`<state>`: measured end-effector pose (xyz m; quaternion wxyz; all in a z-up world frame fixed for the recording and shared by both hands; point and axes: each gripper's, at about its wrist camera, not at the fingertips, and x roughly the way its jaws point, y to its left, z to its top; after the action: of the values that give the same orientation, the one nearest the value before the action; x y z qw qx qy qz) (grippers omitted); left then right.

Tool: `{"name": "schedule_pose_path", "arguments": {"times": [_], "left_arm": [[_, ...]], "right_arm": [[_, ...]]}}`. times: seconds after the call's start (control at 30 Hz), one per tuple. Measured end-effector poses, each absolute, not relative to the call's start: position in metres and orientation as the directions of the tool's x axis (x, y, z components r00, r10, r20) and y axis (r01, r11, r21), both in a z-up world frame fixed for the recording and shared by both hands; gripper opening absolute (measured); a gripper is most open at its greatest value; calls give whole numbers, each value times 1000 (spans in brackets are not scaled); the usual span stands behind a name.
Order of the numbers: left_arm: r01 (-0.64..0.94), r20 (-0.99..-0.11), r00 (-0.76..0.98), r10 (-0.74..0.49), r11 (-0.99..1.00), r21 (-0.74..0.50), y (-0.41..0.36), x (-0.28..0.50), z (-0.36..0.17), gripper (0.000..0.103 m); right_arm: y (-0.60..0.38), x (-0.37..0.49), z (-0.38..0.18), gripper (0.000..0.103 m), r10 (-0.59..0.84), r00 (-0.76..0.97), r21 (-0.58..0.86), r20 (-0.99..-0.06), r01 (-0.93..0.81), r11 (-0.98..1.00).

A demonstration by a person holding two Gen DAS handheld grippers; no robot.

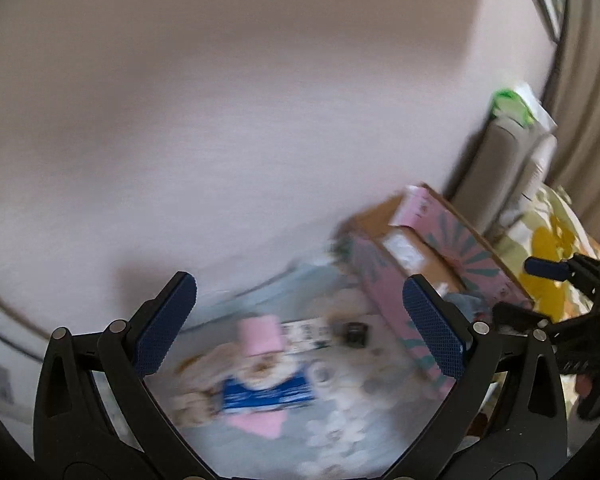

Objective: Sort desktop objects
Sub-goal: 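Grasp the patterned cloth with the right gripper while left grasps another cloth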

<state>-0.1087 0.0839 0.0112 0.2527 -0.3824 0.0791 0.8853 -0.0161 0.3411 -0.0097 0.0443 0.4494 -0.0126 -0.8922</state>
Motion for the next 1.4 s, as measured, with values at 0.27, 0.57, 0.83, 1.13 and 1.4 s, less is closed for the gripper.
{"name": "schedule_pose_path", "arguments": {"times": [0.27, 0.57, 0.83, 1.13, 1.4], "left_arm": [[-341, -720, -651, 240, -940, -5, -16, -112, 14, 103], [-212, -809, -545, 220, -970, -122, -68, -96, -67, 102], [-165, -847, -469, 249, -967, -193, -76, -96, -141, 98], [-157, -865, -405, 296, -955, -254, -63, -121, -204, 87], [-146, -861, -391, 323, -946, -289, -63, -128, -218, 75]], "right_arm": [[290, -37, -13, 79, -177, -566, 60, -805, 218, -974], [246, -57, -67, 79, -280, -435, 159, -856, 294, -943], [209, -78, -126, 79, -341, -351, 234, -872, 313, -920], [186, -95, -174, 79, -362, -332, 269, -871, 294, -917], [183, -109, -184, 66, -402, -324, 336, -856, 242, -910]]}}
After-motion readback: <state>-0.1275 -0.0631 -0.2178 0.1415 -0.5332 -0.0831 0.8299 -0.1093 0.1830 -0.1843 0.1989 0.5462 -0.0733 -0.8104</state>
